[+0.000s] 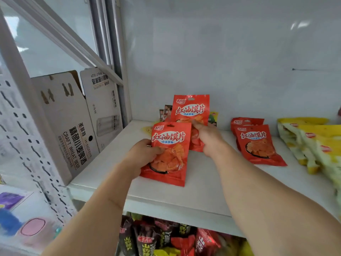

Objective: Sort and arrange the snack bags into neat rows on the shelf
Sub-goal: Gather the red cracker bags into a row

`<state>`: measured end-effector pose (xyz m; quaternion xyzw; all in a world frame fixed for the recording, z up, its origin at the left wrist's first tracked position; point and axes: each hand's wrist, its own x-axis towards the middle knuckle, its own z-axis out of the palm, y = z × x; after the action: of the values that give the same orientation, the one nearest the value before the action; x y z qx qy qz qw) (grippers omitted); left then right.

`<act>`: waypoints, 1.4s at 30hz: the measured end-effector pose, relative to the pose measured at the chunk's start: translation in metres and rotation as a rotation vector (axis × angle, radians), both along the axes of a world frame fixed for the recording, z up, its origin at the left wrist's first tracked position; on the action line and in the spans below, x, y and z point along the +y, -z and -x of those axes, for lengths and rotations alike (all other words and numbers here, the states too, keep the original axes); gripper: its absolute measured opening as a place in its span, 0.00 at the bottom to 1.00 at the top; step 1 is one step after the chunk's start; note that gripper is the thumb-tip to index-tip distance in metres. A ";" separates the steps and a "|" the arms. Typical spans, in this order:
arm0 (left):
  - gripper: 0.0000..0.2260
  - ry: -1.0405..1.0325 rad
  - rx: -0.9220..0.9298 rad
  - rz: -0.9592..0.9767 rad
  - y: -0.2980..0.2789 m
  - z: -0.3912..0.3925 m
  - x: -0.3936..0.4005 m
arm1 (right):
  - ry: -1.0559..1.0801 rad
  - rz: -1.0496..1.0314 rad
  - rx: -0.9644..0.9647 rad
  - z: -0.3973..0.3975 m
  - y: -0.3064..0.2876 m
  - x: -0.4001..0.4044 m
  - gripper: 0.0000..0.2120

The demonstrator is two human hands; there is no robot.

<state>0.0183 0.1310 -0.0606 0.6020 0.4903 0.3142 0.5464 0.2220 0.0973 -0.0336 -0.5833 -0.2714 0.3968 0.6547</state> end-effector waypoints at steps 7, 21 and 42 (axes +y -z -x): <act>0.13 0.116 -0.196 0.113 0.016 -0.012 -0.058 | 0.245 -0.020 -0.176 -0.026 0.034 -0.087 0.05; 0.17 0.184 -0.280 0.119 0.018 -0.098 -0.115 | 0.445 0.147 -0.367 -0.125 0.047 -0.187 0.07; 0.21 0.021 -0.148 0.070 0.021 -0.166 -0.141 | 0.456 0.457 -0.793 -0.177 0.060 -0.161 0.16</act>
<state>0.1842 -0.0099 -0.0813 0.5629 0.4526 0.3347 0.6051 0.3988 -0.0636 -0.0940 -0.8617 -0.2710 0.0414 0.4270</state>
